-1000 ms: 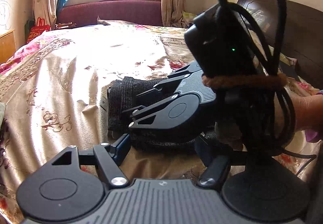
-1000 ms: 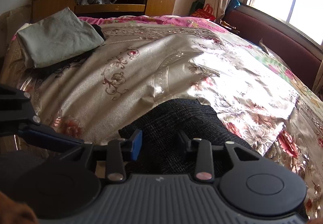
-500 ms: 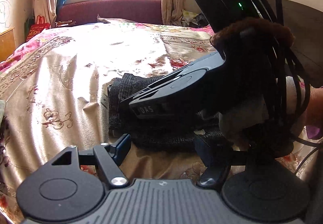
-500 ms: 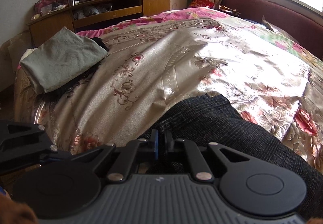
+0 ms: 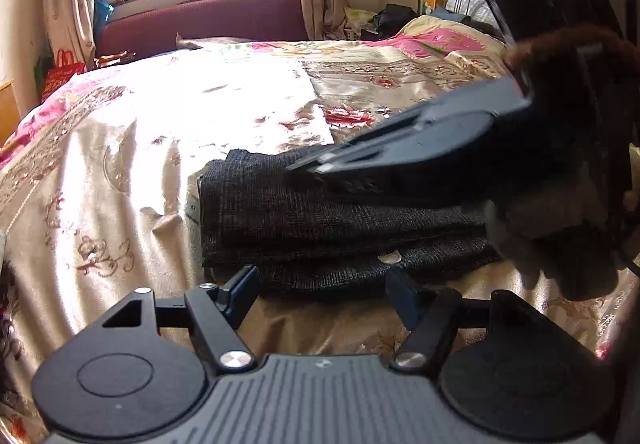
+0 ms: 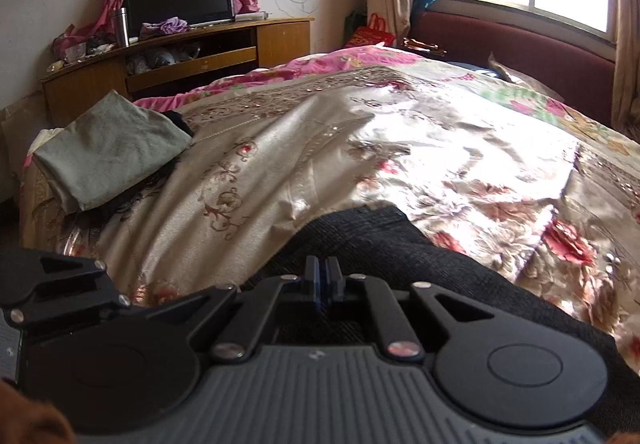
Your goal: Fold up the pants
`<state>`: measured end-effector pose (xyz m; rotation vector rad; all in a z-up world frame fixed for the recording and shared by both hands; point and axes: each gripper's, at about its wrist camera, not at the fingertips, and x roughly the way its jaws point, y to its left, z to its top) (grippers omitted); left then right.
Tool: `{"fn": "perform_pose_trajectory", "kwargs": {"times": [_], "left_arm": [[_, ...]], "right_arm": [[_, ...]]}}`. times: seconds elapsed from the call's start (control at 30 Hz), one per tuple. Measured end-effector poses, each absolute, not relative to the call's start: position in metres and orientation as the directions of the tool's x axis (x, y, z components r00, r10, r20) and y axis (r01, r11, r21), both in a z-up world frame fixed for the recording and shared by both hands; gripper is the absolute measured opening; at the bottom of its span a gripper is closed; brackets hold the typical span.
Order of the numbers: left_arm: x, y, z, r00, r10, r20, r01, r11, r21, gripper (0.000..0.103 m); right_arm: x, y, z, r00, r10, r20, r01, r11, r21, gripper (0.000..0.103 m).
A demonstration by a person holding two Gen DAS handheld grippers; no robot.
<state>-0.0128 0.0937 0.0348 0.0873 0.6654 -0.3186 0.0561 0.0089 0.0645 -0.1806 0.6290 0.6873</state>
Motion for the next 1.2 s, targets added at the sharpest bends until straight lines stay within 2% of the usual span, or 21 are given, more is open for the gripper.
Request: {"fn": "perform_pose_trajectory", "kwargs": {"times": [0.13, 0.27, 0.33, 0.4, 0.47, 0.57, 0.67, 0.73, 0.77, 0.97, 1.03, 1.2], "left_arm": [[0.001, 0.073, 0.046, 0.770, -0.271, -0.578, 0.341, 0.940, 0.014, 0.083], [0.036, 0.044, 0.043, 0.759, -0.328, -0.563, 0.378, 0.925, -0.030, 0.084], [0.058, 0.027, 0.027, 0.729, -0.315, -0.608, 0.386, 0.923, -0.015, 0.086], [0.077, 0.011, 0.003, 0.672, -0.235, -0.703, 0.366, 0.930, 0.038, 0.086], [0.074, 0.006, -0.010, 0.676, -0.198, -0.710, 0.347, 0.935, 0.069, 0.086], [0.063, 0.002, -0.002, 0.667, -0.179, -0.723, 0.343, 0.935, 0.085, 0.088], [0.057, 0.005, 0.007, 0.662, -0.169, -0.730, 0.325, 0.942, 0.077, 0.088], [0.055, 0.010, 0.012, 0.668, -0.163, -0.726, 0.305, 0.950, 0.067, 0.088], [0.056, 0.010, 0.015, 0.674, -0.163, -0.721, 0.295, 0.953, 0.060, 0.088], [0.065, -0.017, 0.021, 0.681, -0.199, -0.705, 0.340, 0.938, 0.064, 0.088], [0.067, -0.029, 0.018, 0.671, -0.211, -0.710, 0.368, 0.927, 0.073, 0.088], [0.067, -0.049, 0.010, 0.653, -0.239, -0.719, 0.426, 0.901, 0.088, 0.088]], "right_arm": [[0.046, -0.048, 0.049, 0.651, 0.412, -0.638, -0.505, 0.862, 0.041, 0.007], [0.039, -0.104, 0.029, 0.676, 0.268, -0.686, -0.347, 0.938, 0.025, 0.009], [0.039, -0.136, 0.016, 0.662, 0.212, -0.719, -0.257, 0.965, 0.048, 0.016], [0.037, -0.165, 0.010, 0.664, 0.174, -0.727, -0.184, 0.981, 0.066, 0.017], [0.033, -0.190, 0.010, 0.671, 0.128, -0.731, -0.107, 0.991, 0.077, 0.018], [0.021, -0.219, 0.019, 0.692, 0.145, -0.707, -0.069, 0.988, 0.135, 0.020], [0.012, -0.237, 0.026, 0.724, 0.115, -0.680, -0.037, 0.991, 0.128, 0.024], [0.010, -0.253, 0.024, 0.730, 0.089, -0.677, 0.011, 0.990, 0.142, 0.042], [0.010, -0.261, 0.022, 0.733, 0.078, -0.676, 0.036, 0.988, 0.153, 0.043], [0.019, -0.304, 0.007, 0.713, 0.152, -0.684, 0.125, 0.933, 0.338, 0.044], [0.023, -0.308, 0.004, 0.705, 0.200, -0.680, 0.109, 0.917, 0.384, 0.049], [0.031, -0.314, -0.005, 0.683, 0.233, -0.693, 0.100, 0.909, 0.404, 0.044]]}}
